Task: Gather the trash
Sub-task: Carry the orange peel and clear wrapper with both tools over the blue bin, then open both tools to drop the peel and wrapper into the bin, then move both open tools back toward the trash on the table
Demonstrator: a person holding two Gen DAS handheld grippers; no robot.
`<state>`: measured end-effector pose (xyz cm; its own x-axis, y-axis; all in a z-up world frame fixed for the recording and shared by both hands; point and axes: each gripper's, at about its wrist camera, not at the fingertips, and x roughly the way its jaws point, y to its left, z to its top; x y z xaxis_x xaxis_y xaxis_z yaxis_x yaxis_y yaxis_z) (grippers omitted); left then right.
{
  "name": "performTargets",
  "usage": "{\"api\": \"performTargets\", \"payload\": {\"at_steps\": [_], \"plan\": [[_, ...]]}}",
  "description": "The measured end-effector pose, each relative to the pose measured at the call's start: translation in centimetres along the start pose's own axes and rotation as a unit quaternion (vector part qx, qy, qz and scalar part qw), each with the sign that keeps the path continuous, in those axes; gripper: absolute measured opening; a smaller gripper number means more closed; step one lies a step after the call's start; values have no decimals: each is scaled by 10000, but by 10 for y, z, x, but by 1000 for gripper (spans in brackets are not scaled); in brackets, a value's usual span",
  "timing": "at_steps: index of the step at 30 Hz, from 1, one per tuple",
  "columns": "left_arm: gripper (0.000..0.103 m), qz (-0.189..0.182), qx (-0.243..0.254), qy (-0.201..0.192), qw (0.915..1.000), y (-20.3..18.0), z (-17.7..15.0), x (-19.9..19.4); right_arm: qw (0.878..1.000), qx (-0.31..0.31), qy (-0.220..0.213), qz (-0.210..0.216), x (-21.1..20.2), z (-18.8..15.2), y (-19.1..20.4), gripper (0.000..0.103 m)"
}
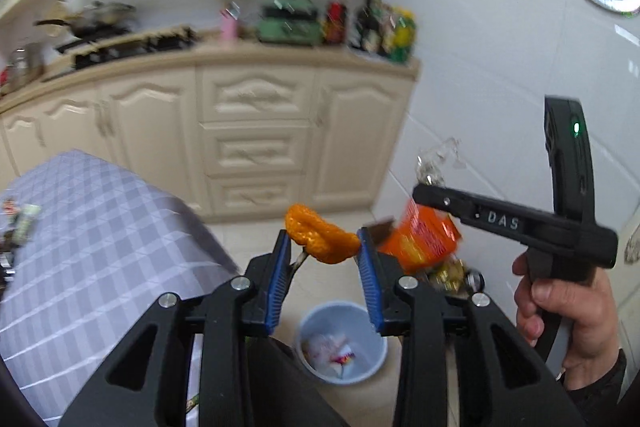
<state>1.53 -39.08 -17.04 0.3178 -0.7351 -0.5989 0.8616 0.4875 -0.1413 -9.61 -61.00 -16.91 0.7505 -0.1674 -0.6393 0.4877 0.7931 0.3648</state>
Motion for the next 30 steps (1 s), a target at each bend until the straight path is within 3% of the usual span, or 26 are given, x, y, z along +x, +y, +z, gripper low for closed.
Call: {"api": "performTargets", "payload": {"at_steps": [9, 20, 21, 22, 24, 25, 27, 30], "plan": [[33, -505, 21, 1381, 9891, -30, -42, 129, 9934, 799, 799, -170, 53, -38, -74, 41], [35, -607, 11, 2471, 9671, -36, -72, 236, 9774, 1684, 1269, -134, 99, -68, -126, 42], [41, -631, 29, 2534, 9653, -38, -73, 242, 9757, 1753, 1314, -97, 104, -69, -128, 43], [57, -661, 42, 2599, 9634, -38, -73, 248, 9732, 1846, 1370, -72, 110, -72, -132, 43], [82, -545, 138, 2635, 9630, -40, -75, 253, 9682, 2056, 1427, -59, 118, -77, -140, 57], [86, -468, 195, 2602, 9642, -39, -74, 252, 9657, 2143, 1465, -71, 121, -80, -143, 68], [89, -349, 276, 2584, 9650, -37, -73, 248, 9627, 2268, 1471, -134, 122, -84, -145, 84], [91, -187, 243, 2463, 9687, -28, -70, 237, 9607, 2352, 1459, -208, 120, -88, -147, 97]]}}
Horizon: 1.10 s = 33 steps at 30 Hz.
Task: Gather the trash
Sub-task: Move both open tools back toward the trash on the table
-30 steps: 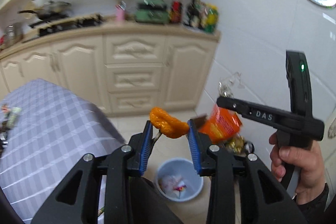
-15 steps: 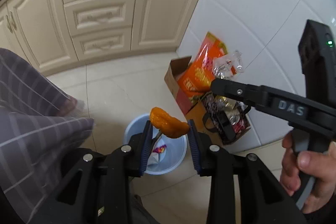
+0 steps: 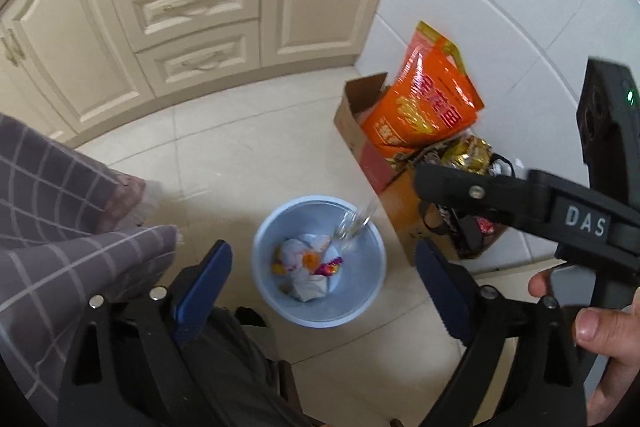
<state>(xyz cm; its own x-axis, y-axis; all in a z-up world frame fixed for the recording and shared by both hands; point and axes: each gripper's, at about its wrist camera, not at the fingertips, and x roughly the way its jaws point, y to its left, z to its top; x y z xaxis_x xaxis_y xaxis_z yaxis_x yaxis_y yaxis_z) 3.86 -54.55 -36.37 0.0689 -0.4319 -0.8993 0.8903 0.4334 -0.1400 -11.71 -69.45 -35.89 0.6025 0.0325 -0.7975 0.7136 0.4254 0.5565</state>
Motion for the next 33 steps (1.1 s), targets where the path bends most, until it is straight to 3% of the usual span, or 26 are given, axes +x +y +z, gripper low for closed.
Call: {"api": "performTargets", "payload": {"at_steps": [7, 17, 26, 33], "plan": [[92, 108, -120, -370, 9992, 11, -3, -34, 9998, -46, -67, -168, -7, -2, 4, 97], [92, 106, -75, -891, 9959, 10, -4, -85, 9988, -389, -287, -94, -31, -1, 40, 97], [92, 173, -151, -1496, 9885, 22, -12, -147, 9938, -881, -645, 192, -66, 1, 99, 97], [93, 538, -329, -2125, 9751, 42, -25, -214, 9835, -1540, -791, 519, -88, -10, 168, 97]]}}
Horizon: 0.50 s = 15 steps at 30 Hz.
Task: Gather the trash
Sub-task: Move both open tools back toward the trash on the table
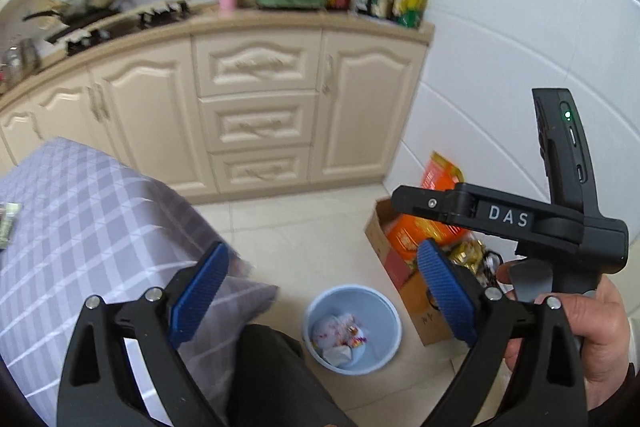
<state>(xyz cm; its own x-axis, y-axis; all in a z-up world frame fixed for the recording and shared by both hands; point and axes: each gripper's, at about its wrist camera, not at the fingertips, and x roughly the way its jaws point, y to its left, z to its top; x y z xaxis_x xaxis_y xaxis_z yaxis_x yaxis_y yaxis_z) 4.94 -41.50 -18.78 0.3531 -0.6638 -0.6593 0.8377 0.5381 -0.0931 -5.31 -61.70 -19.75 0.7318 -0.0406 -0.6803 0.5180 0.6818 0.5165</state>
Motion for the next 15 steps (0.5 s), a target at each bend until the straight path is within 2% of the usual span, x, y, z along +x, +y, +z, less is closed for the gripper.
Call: {"api": "performTargets", "payload": {"at_steps": [5, 9, 15], "plan": [[94, 455, -234, -382, 9980, 38, -1, -47, 9976, -588, 10, 359, 0, 0, 65, 97], [94, 811, -527, -544, 9938, 74, -9, -78, 9936, -978, 66, 563, 6, -6, 111, 97], [94, 1321, -1055, -809, 9823, 133, -28, -125, 9855, -1496, 208, 772, 18, -25, 183, 97]]}}
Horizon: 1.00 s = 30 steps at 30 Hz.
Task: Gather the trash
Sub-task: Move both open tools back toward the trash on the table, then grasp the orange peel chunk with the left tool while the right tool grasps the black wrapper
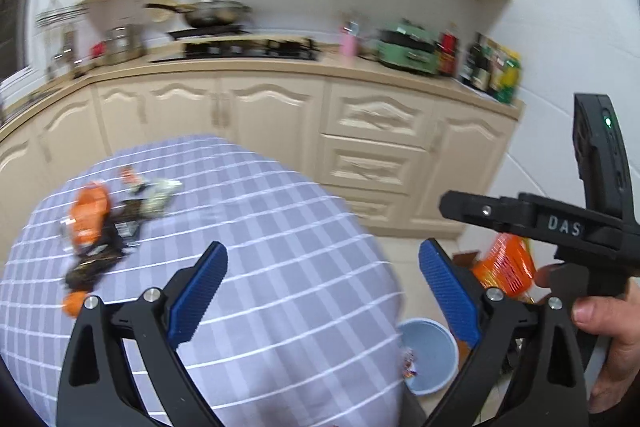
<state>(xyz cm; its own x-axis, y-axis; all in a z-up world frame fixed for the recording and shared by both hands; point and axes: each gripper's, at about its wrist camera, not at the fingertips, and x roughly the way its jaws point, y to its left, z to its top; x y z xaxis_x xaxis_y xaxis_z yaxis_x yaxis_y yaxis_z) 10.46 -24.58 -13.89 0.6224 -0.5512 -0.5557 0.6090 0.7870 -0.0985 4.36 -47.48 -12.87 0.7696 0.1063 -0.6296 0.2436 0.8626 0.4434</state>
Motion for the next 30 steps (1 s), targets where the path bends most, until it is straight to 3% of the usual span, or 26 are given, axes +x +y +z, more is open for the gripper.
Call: {"api": "performTargets", "payload": {"at_steps": [9, 18, 24, 30], "plan": [[96, 1037, -447, -355, 9930, 97, -14, -51, 9970, -628, 247, 386, 35, -11, 94, 97], [96, 1779, -963, -22, 9793, 187, -53, -62, 9885, -1196, 574, 726, 86, -28, 168, 97], [96, 1802, -1081, 465, 9766, 224, -64, -31, 9836, -1360, 853, 820, 123, -39, 192, 97], [96, 1601, -1028, 962, 9770, 230, -58, 5, 9835, -1314, 951, 800, 143, -38, 197, 97]]}}
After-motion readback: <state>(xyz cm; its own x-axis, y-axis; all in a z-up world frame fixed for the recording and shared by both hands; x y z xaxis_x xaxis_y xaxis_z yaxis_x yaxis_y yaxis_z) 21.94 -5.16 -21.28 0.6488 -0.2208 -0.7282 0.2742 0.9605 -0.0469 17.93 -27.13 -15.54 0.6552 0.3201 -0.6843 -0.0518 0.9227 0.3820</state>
